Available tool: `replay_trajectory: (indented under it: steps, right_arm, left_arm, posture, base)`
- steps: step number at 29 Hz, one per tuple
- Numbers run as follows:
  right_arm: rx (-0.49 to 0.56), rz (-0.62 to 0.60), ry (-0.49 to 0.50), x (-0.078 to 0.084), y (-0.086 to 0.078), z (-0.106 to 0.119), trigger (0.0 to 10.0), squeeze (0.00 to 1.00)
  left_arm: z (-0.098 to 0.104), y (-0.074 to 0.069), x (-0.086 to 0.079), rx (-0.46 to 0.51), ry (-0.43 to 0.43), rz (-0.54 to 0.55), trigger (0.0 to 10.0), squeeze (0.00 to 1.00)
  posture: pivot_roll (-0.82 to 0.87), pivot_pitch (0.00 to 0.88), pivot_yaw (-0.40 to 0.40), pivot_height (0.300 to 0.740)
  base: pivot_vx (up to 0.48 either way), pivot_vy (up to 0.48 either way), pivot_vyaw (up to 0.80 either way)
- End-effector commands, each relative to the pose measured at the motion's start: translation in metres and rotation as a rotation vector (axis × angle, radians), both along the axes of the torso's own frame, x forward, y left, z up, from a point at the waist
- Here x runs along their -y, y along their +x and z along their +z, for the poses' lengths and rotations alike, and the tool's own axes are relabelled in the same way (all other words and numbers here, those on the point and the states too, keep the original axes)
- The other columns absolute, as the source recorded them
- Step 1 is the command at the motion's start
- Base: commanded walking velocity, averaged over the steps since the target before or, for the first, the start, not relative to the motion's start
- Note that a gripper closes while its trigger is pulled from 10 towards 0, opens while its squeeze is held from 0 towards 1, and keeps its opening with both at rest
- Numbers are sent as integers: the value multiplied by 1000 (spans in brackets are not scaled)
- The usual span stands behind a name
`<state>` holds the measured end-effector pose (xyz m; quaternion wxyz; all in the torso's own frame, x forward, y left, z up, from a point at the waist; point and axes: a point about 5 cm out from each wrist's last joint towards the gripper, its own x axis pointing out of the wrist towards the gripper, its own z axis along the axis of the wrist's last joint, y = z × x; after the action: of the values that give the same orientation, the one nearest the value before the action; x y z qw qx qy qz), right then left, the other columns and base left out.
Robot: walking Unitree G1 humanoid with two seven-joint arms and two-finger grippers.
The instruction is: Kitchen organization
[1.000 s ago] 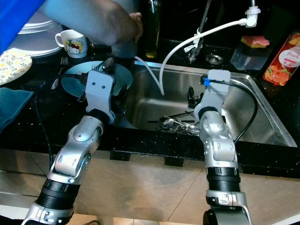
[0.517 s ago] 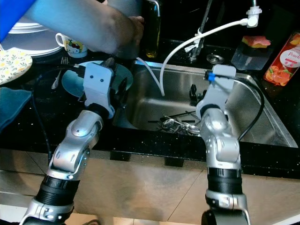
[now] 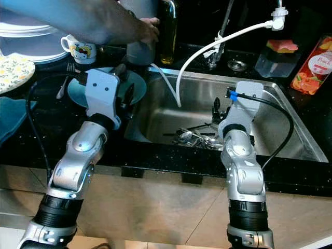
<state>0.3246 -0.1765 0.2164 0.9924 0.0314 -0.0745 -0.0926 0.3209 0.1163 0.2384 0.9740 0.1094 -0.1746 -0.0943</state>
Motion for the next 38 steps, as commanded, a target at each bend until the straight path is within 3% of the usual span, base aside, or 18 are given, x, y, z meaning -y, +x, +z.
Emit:
replay_trajectory:
  steps: [1, 13, 18, 20, 26, 38]
  right_arm:
    - [28, -7, -12, 1, 1, 5, 10000, 0]
    - [85, 6, -49, -4, 5, 13, 10000, 0]
    - [81, 15, -50, -5, 4, 12, 10000, 0]
    - [70, 11, -41, -4, 4, 8, 10000, 0]
    - [60, 19, -37, -7, 4, 4, 10000, 0]
    - [59, 31, -46, -9, 5, 2, 10000, 0]
  left_arm:
    - [0, 2, -4, -1, 14, 11, 10000, 0]
    - [11, 12, -27, 33, 17, 156, 10000, 0]
    - [9, 11, -23, 25, 12, 139, 10000, 0]
    - [3, 5, -10, 10, 5, 88, 10000, 0]
    - [-4, -1, 2, -6, -1, 40, 10000, 0]
    - [-6, 2, 3, -10, -1, 39, 10000, 0]
  posture:
    - [210, 19, -76, 740]
    - [214, 23, -64, 740]
    - [213, 22, -68, 740]
    - [213, 15, -66, 740]
    - [212, 0, -70, 740]
    - [208, 0, -65, 740]
  base:
    - [0, 0, 0]
    - [0, 0, 0]
    - [0, 0, 0]
    - [0, 0, 0]
    - [0, 0, 0]
    - [0, 0, 0]
